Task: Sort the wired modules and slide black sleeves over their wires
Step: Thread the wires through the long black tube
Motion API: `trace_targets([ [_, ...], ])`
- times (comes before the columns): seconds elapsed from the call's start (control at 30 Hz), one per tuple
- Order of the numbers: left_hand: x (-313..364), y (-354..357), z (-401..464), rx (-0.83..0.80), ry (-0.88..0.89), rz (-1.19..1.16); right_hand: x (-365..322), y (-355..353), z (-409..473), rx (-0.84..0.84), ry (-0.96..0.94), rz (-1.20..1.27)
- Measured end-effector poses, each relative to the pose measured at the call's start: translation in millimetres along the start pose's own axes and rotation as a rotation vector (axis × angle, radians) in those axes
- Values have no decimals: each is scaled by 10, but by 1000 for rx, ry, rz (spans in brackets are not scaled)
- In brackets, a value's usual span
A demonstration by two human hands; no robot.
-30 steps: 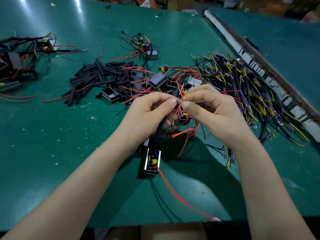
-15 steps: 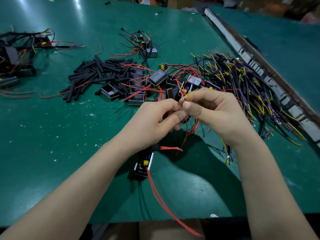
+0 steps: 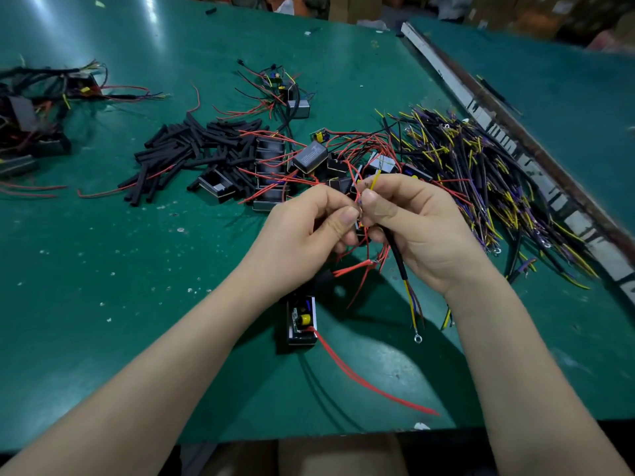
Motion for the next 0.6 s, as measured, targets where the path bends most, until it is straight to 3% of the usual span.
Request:
trace_targets([
  [0.3, -61, -12, 3, 199, -77, 49, 105, 112, -10, 181, -47, -132],
  [0.6, -13, -21, -8, 290, -62, 171, 74, 153, -37, 158, -234, -399],
])
Point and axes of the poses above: each hand's wrist, its own z-axis towards the middle knuckle, its own y-axis out of the palm, x = y × z, the point moved 2 cm from there along z, towards the middle knuckle, and after that the axes turned 2 degrees about z, right-handed, at the moved point
